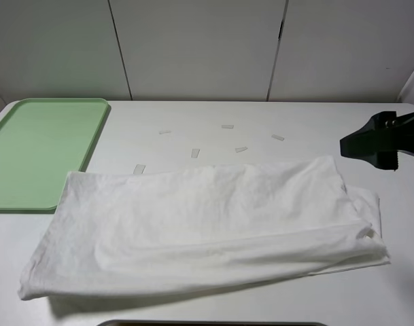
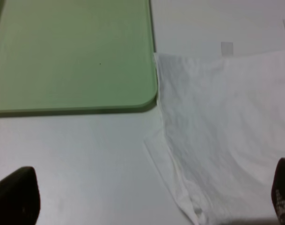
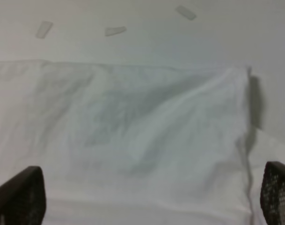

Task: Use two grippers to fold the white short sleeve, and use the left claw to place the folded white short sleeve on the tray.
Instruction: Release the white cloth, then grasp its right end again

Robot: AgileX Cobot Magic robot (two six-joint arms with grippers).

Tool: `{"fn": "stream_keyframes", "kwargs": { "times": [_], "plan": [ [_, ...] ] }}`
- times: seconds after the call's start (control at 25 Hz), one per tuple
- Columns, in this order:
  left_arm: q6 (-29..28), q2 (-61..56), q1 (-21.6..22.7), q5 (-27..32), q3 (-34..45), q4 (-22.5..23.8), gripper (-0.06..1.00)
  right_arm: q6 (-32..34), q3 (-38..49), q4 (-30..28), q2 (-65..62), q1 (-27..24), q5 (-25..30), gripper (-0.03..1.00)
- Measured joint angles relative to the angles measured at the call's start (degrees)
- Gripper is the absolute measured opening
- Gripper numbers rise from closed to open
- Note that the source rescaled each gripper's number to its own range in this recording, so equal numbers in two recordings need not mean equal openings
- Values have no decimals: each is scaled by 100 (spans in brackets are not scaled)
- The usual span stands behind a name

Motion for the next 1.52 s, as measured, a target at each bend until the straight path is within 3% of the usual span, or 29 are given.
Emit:
{"fn": "stream_keyframes", "kwargs": {
  "times": [0.2, 0.4, 0.64, 0.88, 1.32, 1.52],
  "plan": [
    [0, 0, 0, 0, 0, 0, 100, -490, 0, 522, 360, 0, -219, 100],
    [0, 0, 0, -2, 0, 0, 100, -581, -178, 388, 1291, -38, -574, 100],
    [0, 0, 0, -2, 0, 0, 100, -951, -1505, 393, 3029, -415, 19, 100],
    [0, 0, 0, -2, 0, 0, 100, -1279, -2289, 439, 3956, -848, 510, 100],
    [0, 0, 0, -31, 0, 0, 100, -2151, -2429, 603, 5234, -2010, 654, 100],
    [0, 0, 0, -36, 0, 0, 100, -2344, -2429, 625, 5679, -2166, 507, 100]
  ]
}}
